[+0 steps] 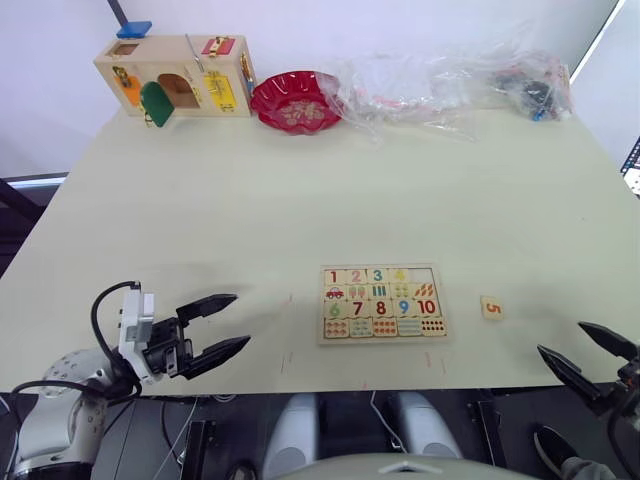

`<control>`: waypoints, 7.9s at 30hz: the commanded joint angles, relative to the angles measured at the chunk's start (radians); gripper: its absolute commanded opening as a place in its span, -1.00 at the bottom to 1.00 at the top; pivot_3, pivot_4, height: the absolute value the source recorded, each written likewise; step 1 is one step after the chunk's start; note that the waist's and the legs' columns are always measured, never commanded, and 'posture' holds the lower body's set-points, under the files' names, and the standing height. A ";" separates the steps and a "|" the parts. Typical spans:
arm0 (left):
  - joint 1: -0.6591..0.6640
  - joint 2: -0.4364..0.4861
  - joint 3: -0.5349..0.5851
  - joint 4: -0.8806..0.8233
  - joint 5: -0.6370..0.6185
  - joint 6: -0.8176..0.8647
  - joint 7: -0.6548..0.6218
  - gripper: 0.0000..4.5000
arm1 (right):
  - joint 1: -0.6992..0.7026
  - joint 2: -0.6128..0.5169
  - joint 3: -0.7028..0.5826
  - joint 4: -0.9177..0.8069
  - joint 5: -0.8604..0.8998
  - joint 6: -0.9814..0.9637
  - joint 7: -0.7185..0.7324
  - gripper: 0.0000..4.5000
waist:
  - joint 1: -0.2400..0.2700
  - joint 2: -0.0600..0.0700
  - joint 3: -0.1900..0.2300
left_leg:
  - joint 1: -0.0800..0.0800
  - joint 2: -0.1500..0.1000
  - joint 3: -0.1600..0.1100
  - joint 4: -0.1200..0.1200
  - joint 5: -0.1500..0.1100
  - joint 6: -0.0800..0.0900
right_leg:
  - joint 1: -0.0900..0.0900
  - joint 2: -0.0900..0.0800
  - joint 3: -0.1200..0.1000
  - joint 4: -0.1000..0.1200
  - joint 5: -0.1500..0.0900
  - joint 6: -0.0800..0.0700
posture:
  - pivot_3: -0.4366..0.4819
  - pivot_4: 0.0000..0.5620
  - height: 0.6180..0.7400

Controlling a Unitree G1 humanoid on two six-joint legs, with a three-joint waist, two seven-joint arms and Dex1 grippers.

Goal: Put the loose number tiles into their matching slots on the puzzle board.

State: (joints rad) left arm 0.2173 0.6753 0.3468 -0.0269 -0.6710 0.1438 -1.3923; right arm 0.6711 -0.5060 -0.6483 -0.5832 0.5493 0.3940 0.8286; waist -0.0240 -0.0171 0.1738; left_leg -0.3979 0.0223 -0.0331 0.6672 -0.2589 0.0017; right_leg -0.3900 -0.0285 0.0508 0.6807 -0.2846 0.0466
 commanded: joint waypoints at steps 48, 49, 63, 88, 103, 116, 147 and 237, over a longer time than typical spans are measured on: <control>-0.275 0.096 -0.037 -0.116 -0.067 0.164 -0.033 1.00 | -0.211 0.456 0.594 -0.305 -0.296 0.440 -0.944 0.97 | 0.009 -0.003 -0.002 | -0.002 0.001 -0.004 -0.007 0.000 0.000 | -0.003 0.003 -0.004 0.000 -0.001 -0.003 | -0.05 -0.47 1.00; -0.276 0.097 -0.036 -0.117 -0.067 0.166 -0.032 1.00 | -0.207 0.459 0.601 -0.307 -0.299 0.438 -0.947 0.97 | 0.009 -0.003 -0.002 | -0.002 0.001 -0.004 -0.007 0.000 0.000 | -0.003 0.003 -0.004 -0.001 -0.002 -0.003 | -0.05 -0.47 1.00; -0.282 0.096 -0.039 -0.129 -0.065 0.179 -0.020 1.00 | -0.180 0.473 0.629 -0.320 -0.338 0.424 -0.957 -0.40 | 0.010 -0.004 -0.003 | -0.002 0.001 -0.005 -0.010 0.000 0.000 | -0.003 0.003 -0.004 -0.002 -0.002 -0.004 | -0.05 -0.47 1.00; -0.258 0.078 -0.038 -0.051 -0.047 0.108 -0.072 1.00 | -0.452 -0.308 0.330 -0.329 -0.036 0.580 -0.250 -0.58 | 0.004 -0.002 -0.002 | 0.001 0.001 -0.001 -0.001 0.000 0.000 | -0.001 0.004 -0.002 0.000 -0.001 -0.002 | -0.05 -0.47 1.00; -0.212 0.075 -0.015 -0.061 -0.055 0.079 -0.085 1.00 | -1.376 -0.635 1.005 0.097 -0.209 0.456 0.305 -0.58 | 0.006 0.001 0.001 | -0.002 0.000 -0.002 0.000 0.000 0.000 | -0.001 -0.002 -0.004 -0.001 0.000 -0.001 | -0.05 -0.47 1.00; -0.165 0.070 0.015 -0.079 -0.060 0.064 -0.073 1.00 | -1.522 -0.448 1.228 0.387 -0.457 0.268 0.470 -0.58 | 0.007 0.001 0.001 | -0.005 0.000 -0.003 0.000 0.000 0.000 | -0.004 -0.002 -0.005 -0.001 0.000 -0.001 | -0.05 -0.47 1.00; -0.150 0.071 0.016 -0.110 -0.065 0.074 -0.046 1.00 | -1.480 -0.340 1.228 0.486 -0.606 0.276 0.541 -0.58 | 0.007 0.001 0.002 | -0.005 -0.001 -0.003 0.001 0.000 0.000 | -0.004 -0.002 -0.005 0.000 0.000 -0.001 | -0.05 -0.47 1.00; -0.154 0.067 0.011 -0.133 -0.058 0.113 -0.038 1.00 | -1.481 -0.295 1.227 0.475 -0.631 0.347 0.537 -0.58 | -0.014 0.001 0.002 | -0.004 0.000 -0.003 0.000 0.000 0.000 | -0.003 -0.003 -0.005 0.000 0.000 -0.002 | -0.05 -0.47 1.00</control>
State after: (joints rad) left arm 0.0716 0.7367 0.3421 -0.1590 -0.7115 0.2734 -1.4219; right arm -0.8131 -0.7940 0.5805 -0.0987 -0.0757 0.7384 1.3632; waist -0.0380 -0.0161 0.1753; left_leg -0.4018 0.0218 -0.0365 0.6672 -0.2589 0.0016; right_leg -0.3935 -0.0316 0.0459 0.6811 -0.2845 0.0450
